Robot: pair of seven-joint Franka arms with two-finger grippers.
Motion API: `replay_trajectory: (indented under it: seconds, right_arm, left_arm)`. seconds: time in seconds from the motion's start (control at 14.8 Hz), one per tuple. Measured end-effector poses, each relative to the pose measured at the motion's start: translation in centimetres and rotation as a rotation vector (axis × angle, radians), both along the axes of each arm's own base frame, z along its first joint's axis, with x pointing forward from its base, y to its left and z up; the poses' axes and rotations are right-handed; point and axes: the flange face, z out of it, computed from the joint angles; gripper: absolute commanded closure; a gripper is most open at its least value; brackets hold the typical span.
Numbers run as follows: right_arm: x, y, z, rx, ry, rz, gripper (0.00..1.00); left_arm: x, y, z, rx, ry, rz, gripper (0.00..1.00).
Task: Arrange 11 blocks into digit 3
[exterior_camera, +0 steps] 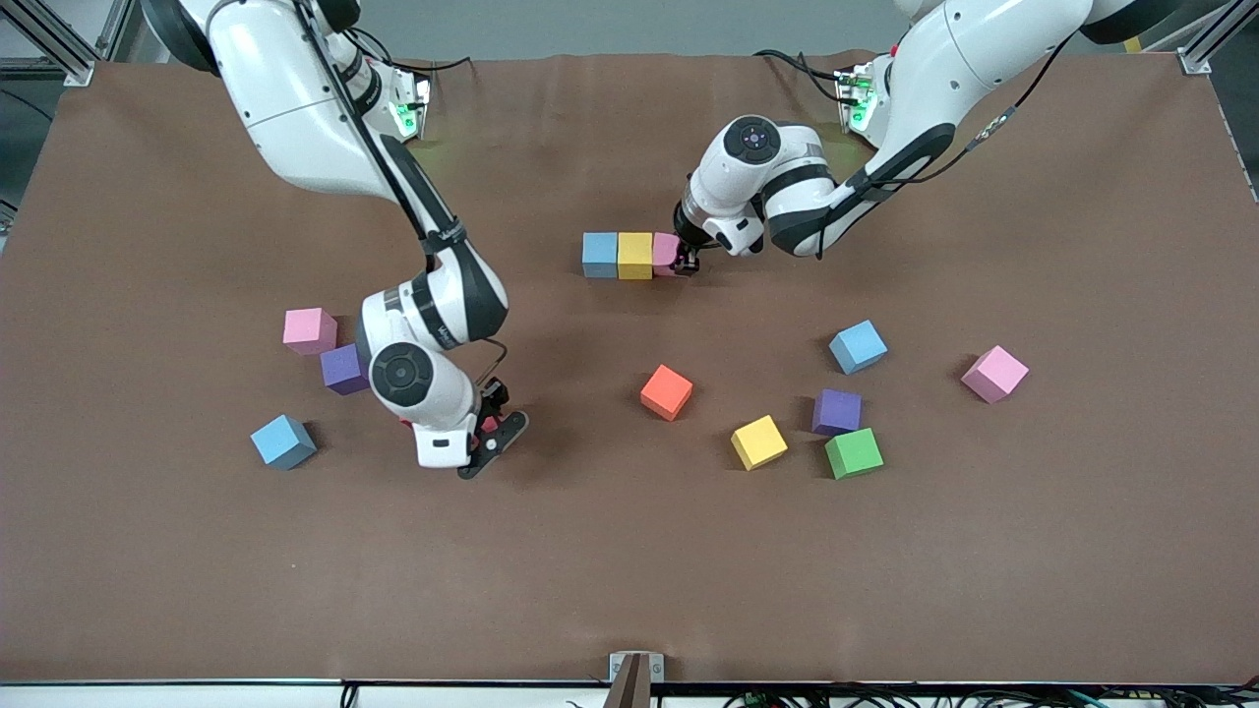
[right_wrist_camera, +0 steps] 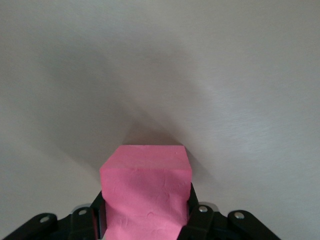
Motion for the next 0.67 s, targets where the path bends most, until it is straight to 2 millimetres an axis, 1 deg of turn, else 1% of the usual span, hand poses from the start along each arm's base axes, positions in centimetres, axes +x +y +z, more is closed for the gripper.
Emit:
replay_trajectory:
  seconds: [0.13,0.2,0.27,0.34,0.4,0.47,0.67]
  right_arm:
    - [-1.9,2.9,0.9,-0.013,0.009,-0.101,0.68]
    - [-3.1,4.3,1.5,-0.020,0.013,-0.151,0.68]
    - [-4.6,5.6,2.0,-0.028,0.017,-0.201,0.68]
    - [-6.1,6.7,2.3,-0.034,0.026,-0.252,0.68]
    - [-7.7,7.7,2.4,-0.035,0.040,-0.297,0.68]
    - [-9.3,8.7,2.5,-0.030,0.051,-0.336,0.68]
    - [-13.2,11.1,2.0,-0.004,0.037,-0.437,0.69]
  left_arm:
    - [0.0,-0.1,0.0,-0.002,0.002,0.000,0.61]
    - [0.0,-0.1,-0.1,-0.002,0.004,0.000,0.57]
    - [-0.1,-0.1,-0.1,-0.003,0.005,0.000,0.51]
    - [-0.1,-0.2,-0.1,-0.004,0.005,-0.001,0.40]
    - [-0.1,-0.2,-0.1,-0.004,0.005,-0.002,0.11]
    - [-0.1,-0.2,-0.1,-0.004,0.005,-0.003,0.00]
    - [-0.3,-0.4,0.0,-0.005,0.004,-0.006,0.00]
